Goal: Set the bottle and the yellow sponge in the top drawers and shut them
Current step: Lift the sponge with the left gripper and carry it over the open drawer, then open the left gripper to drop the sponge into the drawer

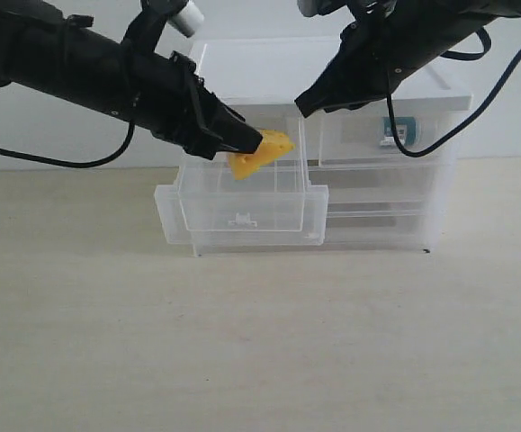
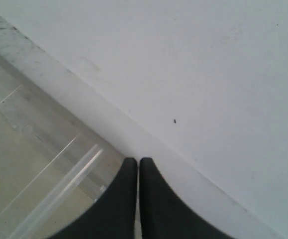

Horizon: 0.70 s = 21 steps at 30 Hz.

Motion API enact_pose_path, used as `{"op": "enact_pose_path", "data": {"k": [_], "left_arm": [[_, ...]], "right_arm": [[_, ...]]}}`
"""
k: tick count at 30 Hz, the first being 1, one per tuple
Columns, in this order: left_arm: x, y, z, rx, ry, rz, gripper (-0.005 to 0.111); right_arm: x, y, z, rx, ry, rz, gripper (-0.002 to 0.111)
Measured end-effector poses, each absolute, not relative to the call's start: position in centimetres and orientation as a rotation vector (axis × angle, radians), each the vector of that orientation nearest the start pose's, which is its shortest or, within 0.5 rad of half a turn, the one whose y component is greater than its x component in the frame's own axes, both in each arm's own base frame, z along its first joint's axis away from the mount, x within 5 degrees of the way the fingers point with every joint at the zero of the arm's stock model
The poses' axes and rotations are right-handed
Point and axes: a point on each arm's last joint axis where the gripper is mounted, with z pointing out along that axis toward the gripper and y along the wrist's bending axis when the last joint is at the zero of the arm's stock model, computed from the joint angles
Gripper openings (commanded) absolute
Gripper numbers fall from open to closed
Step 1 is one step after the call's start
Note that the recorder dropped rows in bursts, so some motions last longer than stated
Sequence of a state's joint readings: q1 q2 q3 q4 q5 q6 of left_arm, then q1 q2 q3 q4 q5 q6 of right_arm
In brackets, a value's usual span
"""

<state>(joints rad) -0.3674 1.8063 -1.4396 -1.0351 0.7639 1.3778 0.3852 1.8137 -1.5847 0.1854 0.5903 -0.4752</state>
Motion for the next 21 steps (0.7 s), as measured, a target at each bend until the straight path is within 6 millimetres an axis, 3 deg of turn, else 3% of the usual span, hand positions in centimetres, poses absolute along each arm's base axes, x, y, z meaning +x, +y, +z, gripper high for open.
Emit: {"op": "enact_pose_path", "data": {"k": [3, 5, 12, 14, 21], "left_arm": [[36.08, -19.48, 28.73, 1.232, 1.864, -0.617, 0.005], [36.15, -19.37, 28.63, 1.247, 1.864, -0.588, 0.011], [36.36, -19.21, 28.56, 1.252, 1.861, -0.545, 0.064], [36.36, -19.21, 28.56, 1.252, 1.861, -0.545, 0.068], [36.38, -19.31, 28.9, 1.224, 1.855, -0.566, 0.067]], "right_arm": [[38.99, 16.82, 31.41, -0.843, 2.134, 0.151, 0.0], [38.99, 16.82, 31.41, -0.843, 2.134, 0.151, 0.0], [38.99, 16.82, 31.41, -0.843, 2.134, 0.151, 0.0], [39.01, 16.84, 31.35, -0.842, 2.136, 0.153, 0.0], [39.01, 16.84, 31.35, -0.842, 2.136, 0.153, 0.0]]}}
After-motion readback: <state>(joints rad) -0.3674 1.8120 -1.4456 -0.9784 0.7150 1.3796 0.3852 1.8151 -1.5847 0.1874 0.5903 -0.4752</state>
